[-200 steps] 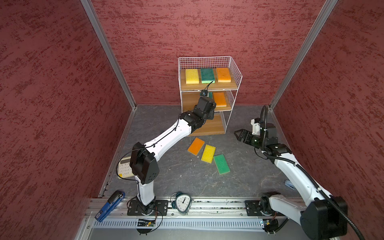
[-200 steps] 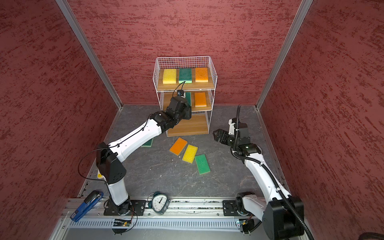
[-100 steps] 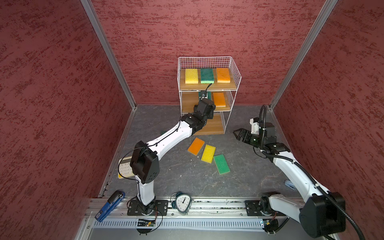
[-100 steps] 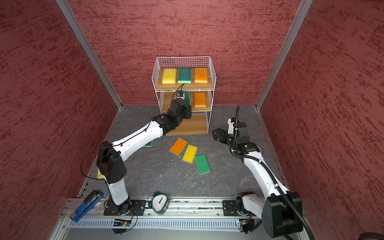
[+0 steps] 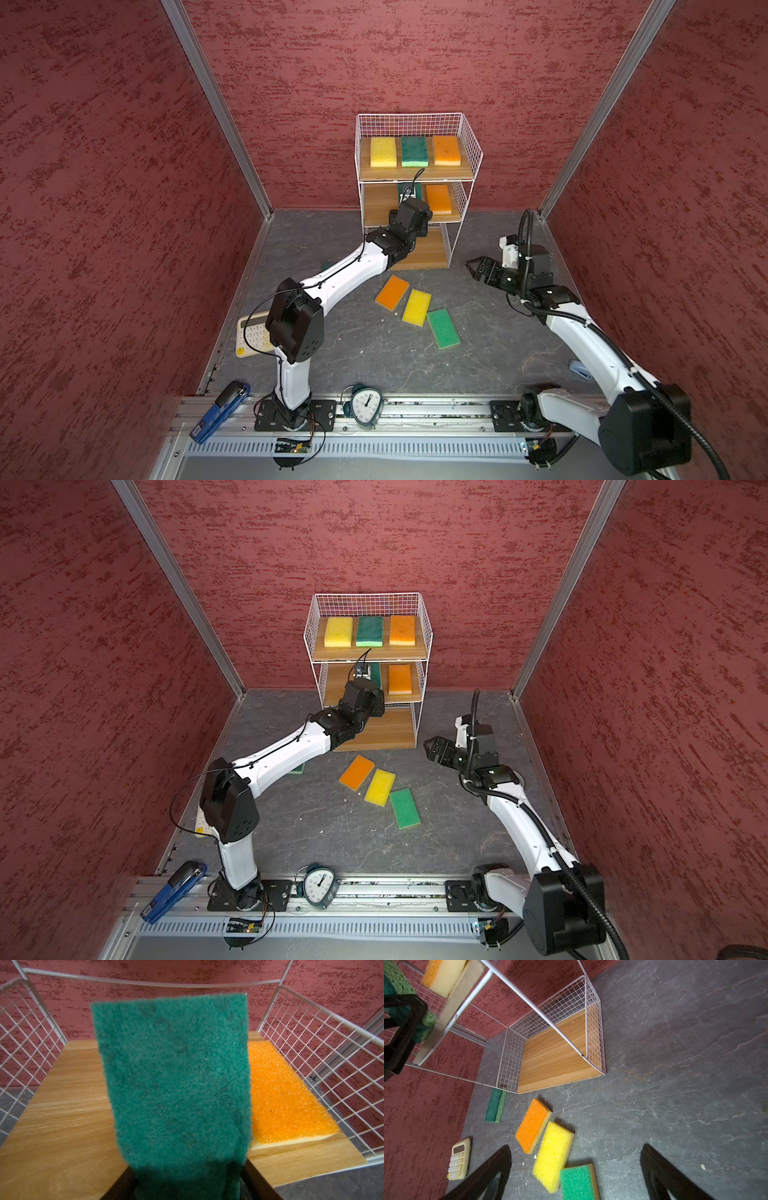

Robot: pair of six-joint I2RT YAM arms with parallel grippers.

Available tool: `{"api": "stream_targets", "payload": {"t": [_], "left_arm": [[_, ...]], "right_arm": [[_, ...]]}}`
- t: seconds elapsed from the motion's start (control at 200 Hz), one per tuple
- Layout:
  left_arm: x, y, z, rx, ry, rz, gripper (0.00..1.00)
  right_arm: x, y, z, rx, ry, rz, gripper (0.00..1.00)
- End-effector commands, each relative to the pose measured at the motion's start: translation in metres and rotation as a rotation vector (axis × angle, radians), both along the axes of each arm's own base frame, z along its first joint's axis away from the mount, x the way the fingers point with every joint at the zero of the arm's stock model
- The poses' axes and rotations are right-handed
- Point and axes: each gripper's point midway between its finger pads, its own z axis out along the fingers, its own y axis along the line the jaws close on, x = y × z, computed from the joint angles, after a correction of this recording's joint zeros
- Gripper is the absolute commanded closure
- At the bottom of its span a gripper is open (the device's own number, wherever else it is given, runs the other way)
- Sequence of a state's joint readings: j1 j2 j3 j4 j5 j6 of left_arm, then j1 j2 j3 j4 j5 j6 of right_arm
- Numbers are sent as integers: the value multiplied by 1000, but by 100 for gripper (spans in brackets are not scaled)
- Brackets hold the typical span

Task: Place and organize the cleaning sponges onto the shelf
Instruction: 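Lower the dark-green pad onto the middle shelf beside the orange sponge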

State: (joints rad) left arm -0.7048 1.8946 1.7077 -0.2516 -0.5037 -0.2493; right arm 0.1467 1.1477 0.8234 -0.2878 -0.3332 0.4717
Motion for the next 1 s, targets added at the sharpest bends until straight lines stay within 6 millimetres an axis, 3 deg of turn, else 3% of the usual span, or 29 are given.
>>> {"api": "stream_targets", "payload": {"t": [0.0,0.626,0.852,0.992], "left_arm": [[9,1,-14,21,21,8,34],[9,4,-20,10,49,22,24],[3,2,-7,-18,32,7,23],[-7,0,15,-35,-12,-22,22]], "right_arm": [[4,0,12,18,-45,1,2],[1,0,13,17,-47,4,2],[1,-1,15,-2,-46,8,2],[-1,-1,16,0,-46,9,2]]}}
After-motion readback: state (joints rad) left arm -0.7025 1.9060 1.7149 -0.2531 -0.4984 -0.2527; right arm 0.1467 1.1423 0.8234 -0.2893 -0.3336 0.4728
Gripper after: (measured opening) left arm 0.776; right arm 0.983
